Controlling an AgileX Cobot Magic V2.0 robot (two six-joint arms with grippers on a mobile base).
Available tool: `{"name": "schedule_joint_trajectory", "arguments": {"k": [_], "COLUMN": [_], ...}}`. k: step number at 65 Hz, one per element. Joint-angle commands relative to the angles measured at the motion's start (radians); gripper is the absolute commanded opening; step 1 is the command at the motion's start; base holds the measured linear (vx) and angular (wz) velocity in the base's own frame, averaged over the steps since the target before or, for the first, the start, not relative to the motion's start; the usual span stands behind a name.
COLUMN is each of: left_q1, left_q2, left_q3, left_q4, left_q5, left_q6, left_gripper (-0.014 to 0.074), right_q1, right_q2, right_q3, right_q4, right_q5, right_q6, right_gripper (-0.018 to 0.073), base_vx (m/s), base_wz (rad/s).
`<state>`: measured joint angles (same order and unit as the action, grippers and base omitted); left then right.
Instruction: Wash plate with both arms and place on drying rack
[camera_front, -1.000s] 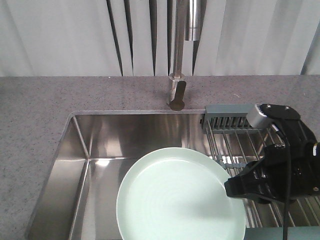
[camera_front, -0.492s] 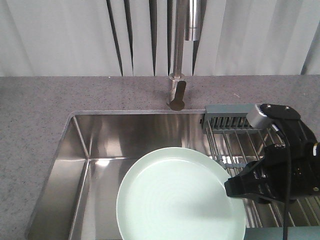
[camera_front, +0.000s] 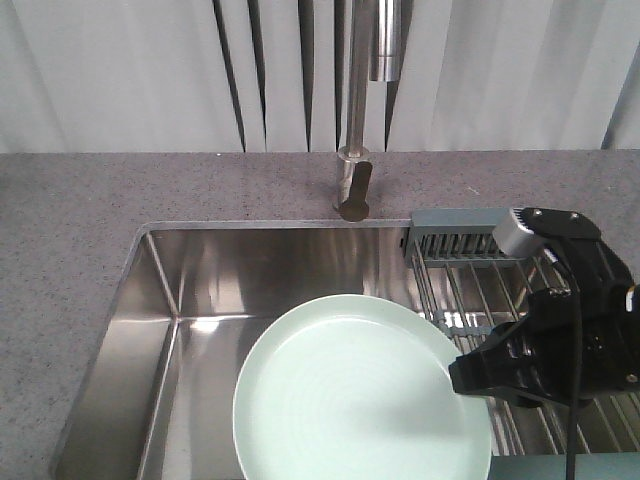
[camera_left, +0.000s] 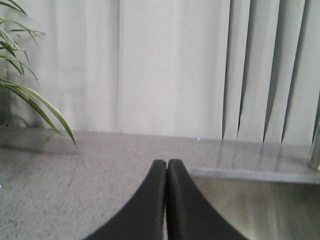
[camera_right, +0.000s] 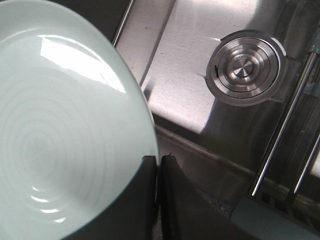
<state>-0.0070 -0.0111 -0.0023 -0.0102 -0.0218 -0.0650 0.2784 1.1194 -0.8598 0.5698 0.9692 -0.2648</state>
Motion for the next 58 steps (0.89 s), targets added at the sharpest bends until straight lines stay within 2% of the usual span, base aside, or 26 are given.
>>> {"name": "schedule_joint_trajectory", "arguments": {"k": [1, 14, 34, 41, 58], "left_q1": [0.001, 0.001, 0.001, 0.001, 0.001], "left_q2": [-0.006, 0.101, 0.415, 0.516, 0.688], "left_q3": [-0.089, -0.280, -0.566, -0.617, -0.623], "left_q4": [-0.007, -0.007, -0.007, -0.006, -0.006], "left_q5": [-0.079, 0.056, 0.344, 0.390, 0.386], "left_q6": [-0.039, -0.038, -0.038, -0.032, -0.032], "left_gripper": [-0.0006, -0.0006, -0.0006, -0.0006, -0.0006], "right_q1": [-0.001, -0.001, -0.001, -0.001, -0.001], "right_q2": [-0.022, -0.022, -0.022, -0.022, -0.022], "right_q3": [-0.028, -0.028, -0.028, -0.028, -0.028], "right_q4": [0.037, 0.037, 0.037, 0.037, 0.037], "right_q5": [-0.029, -0.029, -0.029, -0.029, -0.029], "right_q6": [-0.010, -0.010, -0.010, -0.010, -0.010], "right_gripper": [-0.0007, -0.0007, -0.0007, -0.0007, -0.0007], "base_vx": [0.00, 0.00, 0.00, 0.00, 0.00], "base_wz": [0.00, 0.00, 0.00, 0.00, 0.00]}}
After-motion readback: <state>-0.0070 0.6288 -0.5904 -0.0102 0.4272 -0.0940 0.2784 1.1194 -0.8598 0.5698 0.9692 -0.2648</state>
